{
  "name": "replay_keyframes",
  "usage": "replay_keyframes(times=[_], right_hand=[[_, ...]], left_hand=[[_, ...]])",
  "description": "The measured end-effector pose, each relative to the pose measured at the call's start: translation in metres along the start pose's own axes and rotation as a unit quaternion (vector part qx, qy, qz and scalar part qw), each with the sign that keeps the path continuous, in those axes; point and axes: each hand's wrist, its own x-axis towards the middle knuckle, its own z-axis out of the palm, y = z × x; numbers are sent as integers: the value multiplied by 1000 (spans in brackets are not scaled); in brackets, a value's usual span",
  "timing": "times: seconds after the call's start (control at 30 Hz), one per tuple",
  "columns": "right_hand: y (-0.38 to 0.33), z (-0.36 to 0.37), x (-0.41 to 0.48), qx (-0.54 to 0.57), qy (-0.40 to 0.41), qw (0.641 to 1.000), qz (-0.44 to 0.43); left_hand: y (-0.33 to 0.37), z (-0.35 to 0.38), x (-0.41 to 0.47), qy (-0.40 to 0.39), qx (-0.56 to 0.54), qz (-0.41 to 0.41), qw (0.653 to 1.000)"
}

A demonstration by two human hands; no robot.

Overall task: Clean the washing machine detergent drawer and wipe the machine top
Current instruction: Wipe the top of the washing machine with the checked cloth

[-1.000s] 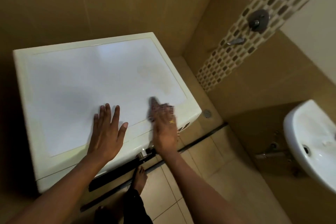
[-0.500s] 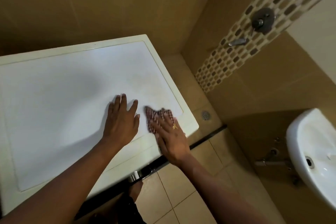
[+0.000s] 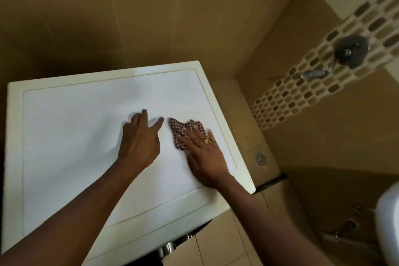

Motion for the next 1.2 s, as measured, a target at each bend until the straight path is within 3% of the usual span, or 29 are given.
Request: replay_keyframes(times=[0.07,0.13,0.23,0.27,0.37,0.43,0.57,0.63,0.7,0.8,0.87,0.97,1.0,1.03,1.1,1.2], right_hand=[[30,-6,9,-22,23,999,32],[45,-6,43,-36,51,990,129],[28,7,100,-21,63,978,197],[19,10,110,-11,52,984,172],[14,9,111,-21,-3,1000,-19],[33,2,114,-40,-14,998,-56],[59,3,174,-46,55,986,149],[41,10,209,-30,69,982,175],[15,18,228,-27,49,995,86],[0,20,229,-33,-25,991,-125],[7,21,232,-47,-13,993,-109],[-10,26,250,-23,54,994,90],[-25,30,258,-14,66,991,114],[-43,34,264,-14,79,992,95],[-79,43,266,-17,64,997,-34],[-102,47,231,-31,-27,976,-212]], left_hand=[[-4,-1,9,-18,5,-4,1000],[-7,-1,16,-55,3,-17,998],[-8,-9,28,-126,1,-21,992],[-7,-14,31,-137,8,-13,990],[-13,-28,39,-152,18,15,988],[-21,-31,38,-165,-8,22,986],[-26,-37,35,-191,-23,25,981],[-20,-38,35,-201,4,30,979],[-14,-38,34,-204,30,32,978],[-18,-39,33,-192,37,40,980],[-24,-38,31,-173,-6,34,984],[-39,-28,15,-79,-141,23,987],[-46,-24,6,-29,-202,14,979],[-56,-20,-5,24,-244,5,970],[-81,-8,-30,139,-249,-17,958],[-124,0,-74,216,-199,-89,952]])
